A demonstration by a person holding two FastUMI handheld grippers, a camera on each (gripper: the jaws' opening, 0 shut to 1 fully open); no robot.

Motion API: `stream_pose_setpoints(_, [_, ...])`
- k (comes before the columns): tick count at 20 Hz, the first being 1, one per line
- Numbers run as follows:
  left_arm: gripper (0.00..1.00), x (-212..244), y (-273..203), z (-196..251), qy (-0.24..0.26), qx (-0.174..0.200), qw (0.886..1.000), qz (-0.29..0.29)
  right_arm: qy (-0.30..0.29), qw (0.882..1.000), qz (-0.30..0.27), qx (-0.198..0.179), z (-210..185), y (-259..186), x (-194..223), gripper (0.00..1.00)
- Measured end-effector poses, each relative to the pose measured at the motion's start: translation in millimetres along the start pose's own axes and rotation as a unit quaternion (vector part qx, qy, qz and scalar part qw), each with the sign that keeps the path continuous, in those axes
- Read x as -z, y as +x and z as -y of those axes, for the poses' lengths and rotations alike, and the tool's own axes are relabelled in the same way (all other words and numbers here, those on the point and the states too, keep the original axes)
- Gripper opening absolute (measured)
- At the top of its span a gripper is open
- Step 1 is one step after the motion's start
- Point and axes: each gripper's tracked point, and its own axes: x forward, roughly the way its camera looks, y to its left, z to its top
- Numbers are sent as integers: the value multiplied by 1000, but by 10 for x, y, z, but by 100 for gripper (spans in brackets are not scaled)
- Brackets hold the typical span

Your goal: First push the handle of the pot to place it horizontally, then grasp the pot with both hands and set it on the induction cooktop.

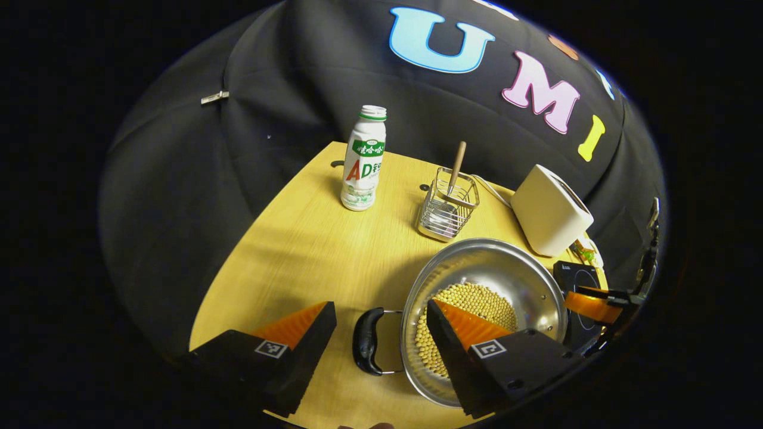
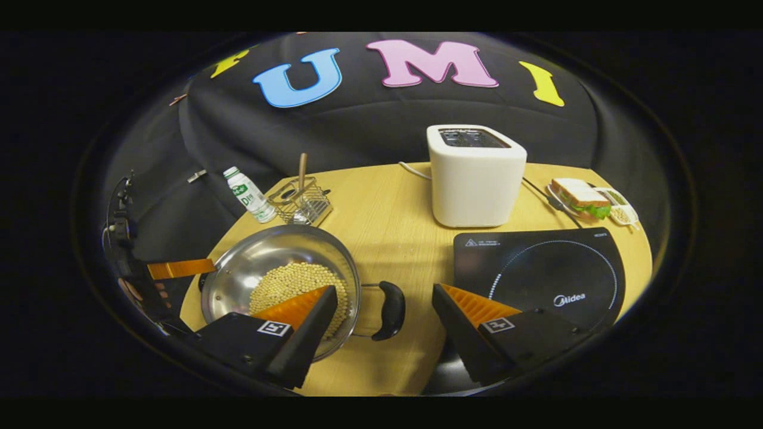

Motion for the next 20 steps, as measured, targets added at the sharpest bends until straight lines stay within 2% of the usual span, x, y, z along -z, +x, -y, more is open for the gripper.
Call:
stream_pose_setpoints(9, [95,268,368,9,-12,27,999,-29,-19,1000,-22,-3,-78,313,249,100])
stream_pose_setpoints(11, [93,328,431,24,-5,29,999,-36,-18,999,-27,-8,-133,347,309,95])
stream_pose_setpoints(12, [90,343,457,5,-1,24,999,-37,-16,999,-30,-3,-130,363,338,84])
stream_pose_setpoints(13, [82,362,462,-6,2,20,999,-39,-15,999,-34,-3,-131,390,362,80])
stream_pose_setpoints(14, [79,382,491,10,0,21,999,-40,-18,999,-35,-2,-137,400,383,86])
stream_pose_setpoints(15, [72,409,497,25,-2,21,999,-43,-25,999,-33,7,-108,415,383,86])
stream_pose_setpoints(16, [75,415,484,4,2,17,999,-43,-33,999,-29,16,-53,413,378,86])
stream_pose_setpoints(17, [69,443,508,-5,5,18,999,-43,-40,999,-28,22,-17,417,389,82])
stream_pose_setpoints(18, [70,435,488,-7,5,22,999,-42,-37,999,-27,21,-22,403,405,72])
stream_pose_setpoints(20, [67,444,499,-1,3,30,999,-42,-33,999,-29,21,-22,401,393,70])
